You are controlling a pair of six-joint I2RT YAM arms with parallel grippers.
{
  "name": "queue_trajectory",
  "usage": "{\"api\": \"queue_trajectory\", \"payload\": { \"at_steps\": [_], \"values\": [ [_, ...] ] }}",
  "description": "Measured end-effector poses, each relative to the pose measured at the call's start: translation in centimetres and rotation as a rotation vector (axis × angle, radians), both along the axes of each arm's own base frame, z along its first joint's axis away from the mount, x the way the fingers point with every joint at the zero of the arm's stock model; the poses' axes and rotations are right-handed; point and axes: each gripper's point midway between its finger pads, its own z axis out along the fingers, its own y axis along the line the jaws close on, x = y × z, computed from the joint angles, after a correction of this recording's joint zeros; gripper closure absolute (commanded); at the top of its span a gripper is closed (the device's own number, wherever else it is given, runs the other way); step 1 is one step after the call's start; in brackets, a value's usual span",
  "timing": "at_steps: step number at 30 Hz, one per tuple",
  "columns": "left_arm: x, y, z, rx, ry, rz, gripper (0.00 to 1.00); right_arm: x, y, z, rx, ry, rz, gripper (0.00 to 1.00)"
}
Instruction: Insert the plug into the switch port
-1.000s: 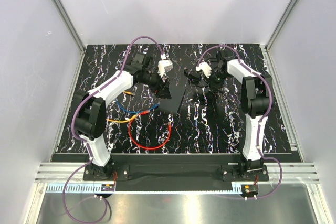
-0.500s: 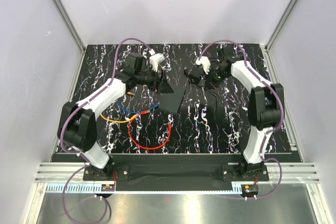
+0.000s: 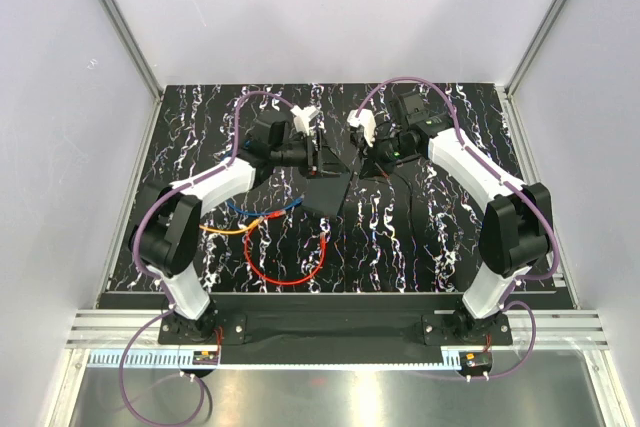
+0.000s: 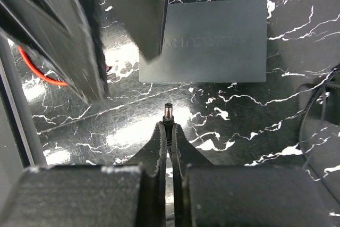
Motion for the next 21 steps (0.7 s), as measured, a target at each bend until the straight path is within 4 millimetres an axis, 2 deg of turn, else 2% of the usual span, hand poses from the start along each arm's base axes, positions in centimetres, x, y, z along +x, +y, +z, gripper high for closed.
{"api": "queue_trajectory", "payload": {
  "at_steps": [4,13,21],
  "values": [
    [-0.2,-1.1,-0.6,-0.031,0.065,-0.002,0.48,-0.4,0.2,-0.5,0.004,0.021,-0.012,1.00],
    [0.0,-1.8,-0.4,-0.066,0.105,0.006,0.59,-1.5,1.0,0.3,0.027,0.018,0.000,1.00],
    [0.1,-1.9,-1.4,-0.060,0.144,0.010,0.67,-1.9,1.4,0.6,0.041,0.022,0.011,1.00]
  ]
}}
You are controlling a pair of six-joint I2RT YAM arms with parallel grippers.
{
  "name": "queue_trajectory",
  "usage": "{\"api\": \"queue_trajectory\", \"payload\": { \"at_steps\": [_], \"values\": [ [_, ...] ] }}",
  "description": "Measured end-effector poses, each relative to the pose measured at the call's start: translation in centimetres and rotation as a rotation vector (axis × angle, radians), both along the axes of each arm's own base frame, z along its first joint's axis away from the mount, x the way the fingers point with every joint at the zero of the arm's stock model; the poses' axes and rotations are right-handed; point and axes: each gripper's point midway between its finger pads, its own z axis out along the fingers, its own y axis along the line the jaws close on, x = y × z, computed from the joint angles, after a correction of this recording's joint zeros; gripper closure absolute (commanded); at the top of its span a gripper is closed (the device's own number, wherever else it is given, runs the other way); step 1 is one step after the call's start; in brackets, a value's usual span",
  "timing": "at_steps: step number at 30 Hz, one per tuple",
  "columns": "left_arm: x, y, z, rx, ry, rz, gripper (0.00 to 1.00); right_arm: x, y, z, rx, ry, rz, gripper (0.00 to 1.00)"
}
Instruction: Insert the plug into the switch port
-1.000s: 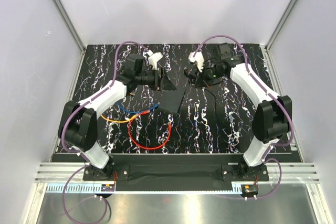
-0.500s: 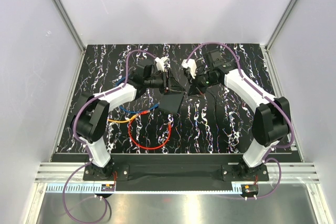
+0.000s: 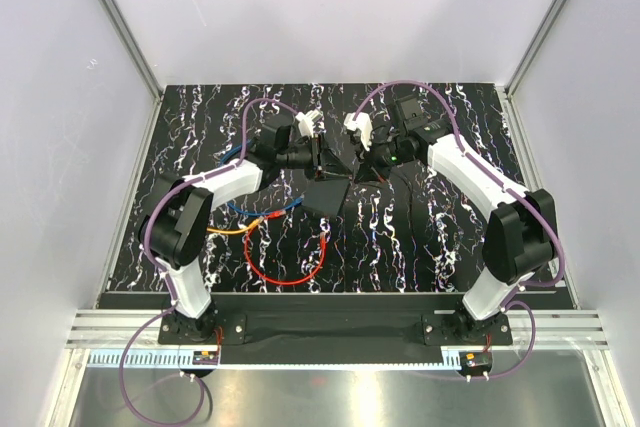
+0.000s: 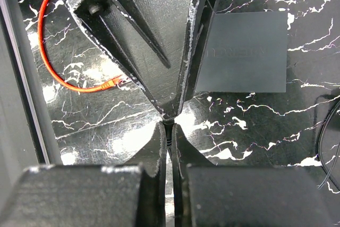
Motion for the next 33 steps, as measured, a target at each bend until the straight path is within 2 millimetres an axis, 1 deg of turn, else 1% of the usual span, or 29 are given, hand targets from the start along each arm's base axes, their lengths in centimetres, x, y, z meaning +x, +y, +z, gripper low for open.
{"api": "queue_trajectory", "payload": {
  "at_steps": [4,6,14,18,19,20,21,22,24,26,27,28,30,33],
  "values": [
    [-0.1,0.0,0.0,-0.004,0.005,0.001,0.70,0.0,0.1,0.0,0.002,-0.001,-0.001,1.00],
    [-0.1,0.0,0.0,-0.007,0.010,0.001,0.73,0.1,0.1,0.1,0.003,-0.002,-0.002,1.00],
    [-0.4,-0.2,0.1,-0.027,0.022,-0.007,0.78,0.0,0.2,0.1,0.005,-0.001,-0.001,1.00],
    [-0.5,-0.4,0.2,-0.037,0.026,-0.012,0.78,-0.1,0.3,0.1,0.005,0.002,0.000,1.00],
    [-0.5,-0.4,0.2,-0.038,0.028,-0.012,0.87,0.0,0.3,0.1,0.005,0.001,0.000,1.00],
    [-0.5,-0.4,0.2,-0.040,0.033,-0.011,0.92,-0.1,0.3,0.1,0.005,0.002,-0.001,1.00],
    [-0.5,-0.4,0.2,-0.041,0.035,-0.011,0.98,-0.1,0.3,0.1,0.005,0.003,-0.001,0.95],
    [-0.5,-0.5,0.2,-0.044,0.035,-0.011,1.00,-0.1,0.3,0.1,0.004,0.003,-0.001,0.94],
    [-0.5,-0.5,0.2,-0.048,0.033,-0.011,1.00,-0.1,0.2,0.1,0.003,0.004,-0.002,0.91],
    [-0.5,-0.5,0.2,-0.053,0.031,-0.010,1.00,-0.1,0.2,0.0,0.003,0.006,-0.004,0.69],
    [-0.5,-0.5,0.2,-0.056,0.034,-0.009,1.00,-0.1,0.2,0.0,0.004,0.008,-0.005,0.61],
    [-0.7,-0.5,0.3,-0.060,0.037,-0.013,1.00,-0.1,0.2,0.0,0.001,0.002,-0.005,0.57],
    [-0.9,-0.5,0.3,-0.069,0.041,-0.020,1.00,0.0,0.2,0.0,-0.002,-0.011,0.000,0.57],
    [-1.1,-0.3,0.2,-0.081,0.054,-0.021,1.00,-0.2,-0.2,-0.2,-0.011,-0.030,0.002,0.64]
  ]
}}
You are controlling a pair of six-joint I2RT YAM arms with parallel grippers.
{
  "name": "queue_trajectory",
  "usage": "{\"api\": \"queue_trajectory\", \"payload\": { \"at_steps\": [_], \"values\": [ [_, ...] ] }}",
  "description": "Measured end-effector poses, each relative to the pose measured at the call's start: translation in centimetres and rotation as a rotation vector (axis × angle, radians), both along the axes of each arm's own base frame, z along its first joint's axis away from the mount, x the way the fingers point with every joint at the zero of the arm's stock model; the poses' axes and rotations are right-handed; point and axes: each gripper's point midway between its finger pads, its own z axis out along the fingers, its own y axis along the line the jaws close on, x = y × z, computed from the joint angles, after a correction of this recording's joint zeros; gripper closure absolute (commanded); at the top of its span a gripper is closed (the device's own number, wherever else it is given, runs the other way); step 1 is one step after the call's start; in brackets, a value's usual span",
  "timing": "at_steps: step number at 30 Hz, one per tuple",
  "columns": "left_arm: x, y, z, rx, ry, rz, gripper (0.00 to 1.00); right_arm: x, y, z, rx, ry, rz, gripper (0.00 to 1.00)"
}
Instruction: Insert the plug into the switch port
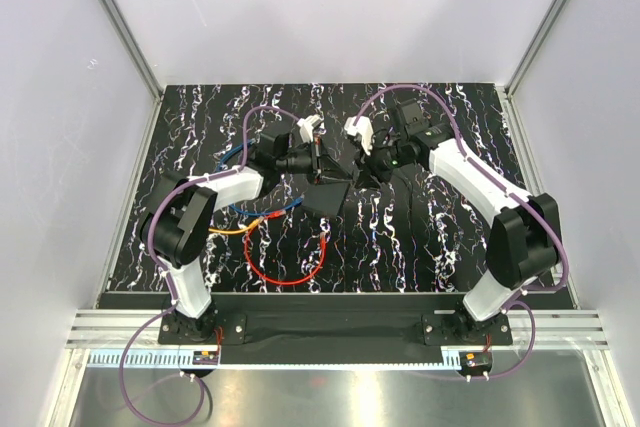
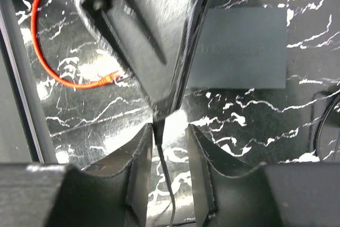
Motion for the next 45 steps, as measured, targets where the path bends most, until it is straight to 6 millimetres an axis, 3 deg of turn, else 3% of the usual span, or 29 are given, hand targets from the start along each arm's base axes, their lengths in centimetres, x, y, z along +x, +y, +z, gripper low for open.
{"api": "queue_trajectory", "payload": {
  "at_steps": [11,14,17,23,27,31,35,39,43,45],
  "values": [
    [0.0,0.2,0.5,-0.042,0.022,0.007,1.00,-0.4,-0.3,-0.2,-0.009,-0.015,0.016,0.70],
    [0.0,0.3,0.6,-0.047,0.018,0.010,1.00,-0.5,-0.3,-0.2,-0.007,-0.015,0.021,0.80],
    [0.2,0.4,0.6,-0.047,0.022,0.016,0.99,-0.7,-0.1,-0.2,-0.004,-0.014,0.034,0.99],
    [0.1,0.4,0.5,-0.043,0.016,0.011,0.54,-0.6,-0.1,-0.2,-0.008,-0.024,0.037,1.00],
    [0.5,1.1,-0.2,-0.015,0.015,0.020,0.46,0.0,-0.6,-0.8,-0.035,-0.051,0.024,1.00],
    [3.5,3.6,-0.8,0.069,-0.033,0.087,0.44,1.4,-2.5,-3.2,-0.122,-0.061,-0.020,1.00],
    [7.6,6.7,-0.5,0.206,-0.160,0.176,0.44,3.1,-4.3,-7.2,-0.225,-0.021,-0.075,1.00],
    [9.9,8.1,0.0,0.324,-0.272,0.199,0.45,3.8,-5.4,-10.8,-0.302,0.024,-0.105,1.00],
    [10.9,8.3,-2.1,0.404,-0.293,0.172,0.45,4.5,-5.7,-12.8,-0.340,0.036,-0.124,1.00],
    [10.8,8.5,-4.3,0.443,-0.261,0.152,0.45,4.9,-5.7,-13.2,-0.342,0.028,-0.129,1.00]
  ]
}}
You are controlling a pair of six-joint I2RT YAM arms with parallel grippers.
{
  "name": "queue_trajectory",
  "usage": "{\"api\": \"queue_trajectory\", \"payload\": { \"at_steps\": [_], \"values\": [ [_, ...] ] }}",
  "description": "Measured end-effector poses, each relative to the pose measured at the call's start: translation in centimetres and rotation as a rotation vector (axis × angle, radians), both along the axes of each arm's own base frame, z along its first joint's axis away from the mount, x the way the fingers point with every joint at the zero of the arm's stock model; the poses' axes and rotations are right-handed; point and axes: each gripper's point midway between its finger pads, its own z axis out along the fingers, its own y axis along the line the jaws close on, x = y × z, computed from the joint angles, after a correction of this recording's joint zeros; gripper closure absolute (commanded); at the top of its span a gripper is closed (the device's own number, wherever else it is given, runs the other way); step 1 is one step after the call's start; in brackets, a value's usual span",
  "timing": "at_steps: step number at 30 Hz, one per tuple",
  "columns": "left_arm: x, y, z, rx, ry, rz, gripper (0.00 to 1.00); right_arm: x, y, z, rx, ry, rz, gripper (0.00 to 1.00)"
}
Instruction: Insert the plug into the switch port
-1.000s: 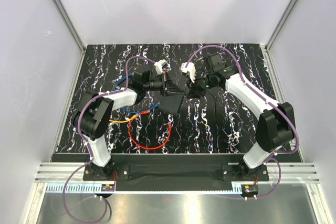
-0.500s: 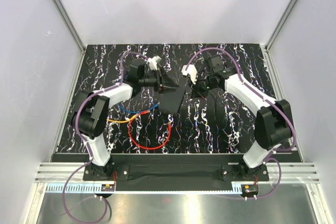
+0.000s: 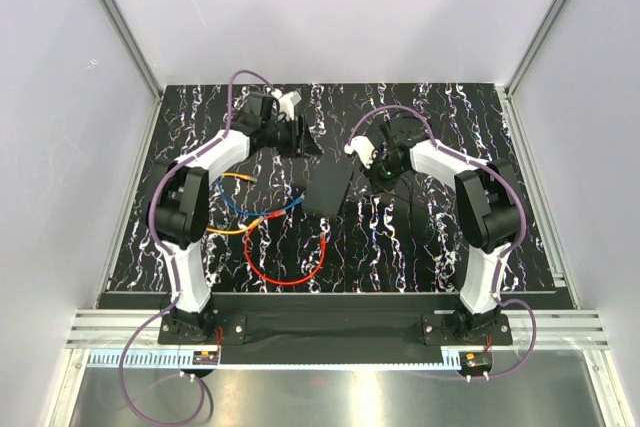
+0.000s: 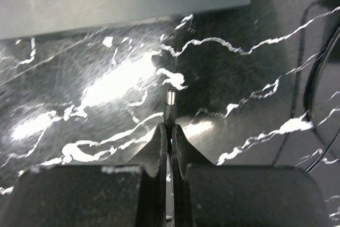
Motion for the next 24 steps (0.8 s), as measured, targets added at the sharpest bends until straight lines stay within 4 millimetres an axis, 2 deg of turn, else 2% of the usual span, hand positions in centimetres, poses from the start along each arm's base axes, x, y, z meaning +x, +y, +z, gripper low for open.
{"api": "queue_trajectory", "payload": {
  "at_steps": [4,7,12,19,24],
  "values": [
    [-0.5,0.4,-3.8,0.054,0.083,-0.006,0.45,1.1,0.5,-0.1,0.017,-0.039,0.000,1.00],
    [-0.8,0.5,-5.2,0.068,0.117,-0.008,0.45,2.0,0.9,-0.2,0.032,-0.069,0.001,1.00],
    [-0.6,0.5,-5.9,0.073,0.131,-0.008,0.45,2.4,1.2,-1.4,0.033,-0.056,0.005,1.00],
    [-0.1,0.3,-6.1,0.072,0.130,-0.008,0.45,3.3,1.5,-1.4,0.036,-0.062,0.005,1.00],
    [0.1,0.3,-7.0,0.077,0.146,-0.007,0.45,3.6,1.7,-1.3,0.033,-0.056,0.006,1.00]
  ]
}}
